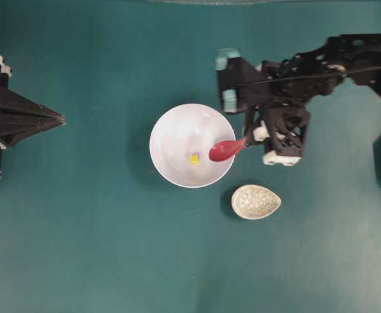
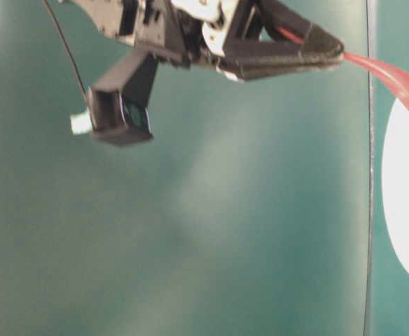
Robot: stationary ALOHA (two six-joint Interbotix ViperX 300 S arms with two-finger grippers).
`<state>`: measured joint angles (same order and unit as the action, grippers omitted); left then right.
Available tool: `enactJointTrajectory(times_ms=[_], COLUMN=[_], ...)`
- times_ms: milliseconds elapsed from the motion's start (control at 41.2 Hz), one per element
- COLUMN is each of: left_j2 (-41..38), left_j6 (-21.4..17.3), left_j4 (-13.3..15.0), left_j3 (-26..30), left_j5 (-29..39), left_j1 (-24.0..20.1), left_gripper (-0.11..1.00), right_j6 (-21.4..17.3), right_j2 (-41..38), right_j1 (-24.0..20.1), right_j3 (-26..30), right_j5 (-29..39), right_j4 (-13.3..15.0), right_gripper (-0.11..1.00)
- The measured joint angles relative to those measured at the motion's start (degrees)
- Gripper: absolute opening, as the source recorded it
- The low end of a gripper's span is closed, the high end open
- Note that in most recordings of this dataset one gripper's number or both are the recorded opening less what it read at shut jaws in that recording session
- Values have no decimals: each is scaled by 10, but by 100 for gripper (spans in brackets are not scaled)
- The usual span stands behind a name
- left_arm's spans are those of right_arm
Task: Scoop the yellow hexagonal prism block from the bowl with a spoon using the right arm.
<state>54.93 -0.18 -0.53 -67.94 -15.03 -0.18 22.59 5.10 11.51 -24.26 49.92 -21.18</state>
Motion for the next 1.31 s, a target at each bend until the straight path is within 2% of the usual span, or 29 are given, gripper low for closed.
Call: enactJointTrajectory(times_ms=[170,824,1309], left_j2=[1,0,1], left_j6=[0,0,0], left_j4=[0,0,-1], left_j3=[0,0,0], left_j5=[1,1,1], left_j1=[1,0,0], left_gripper=[3,3,3], right_j6=[-3,0,3], right_j2=[-27,-81,-119], right_j1=[0,-1,-25], right_j3=[32,49,79], right_j5=[25,30,20], right_j4=[16,18,18], right_gripper=[24,24,24])
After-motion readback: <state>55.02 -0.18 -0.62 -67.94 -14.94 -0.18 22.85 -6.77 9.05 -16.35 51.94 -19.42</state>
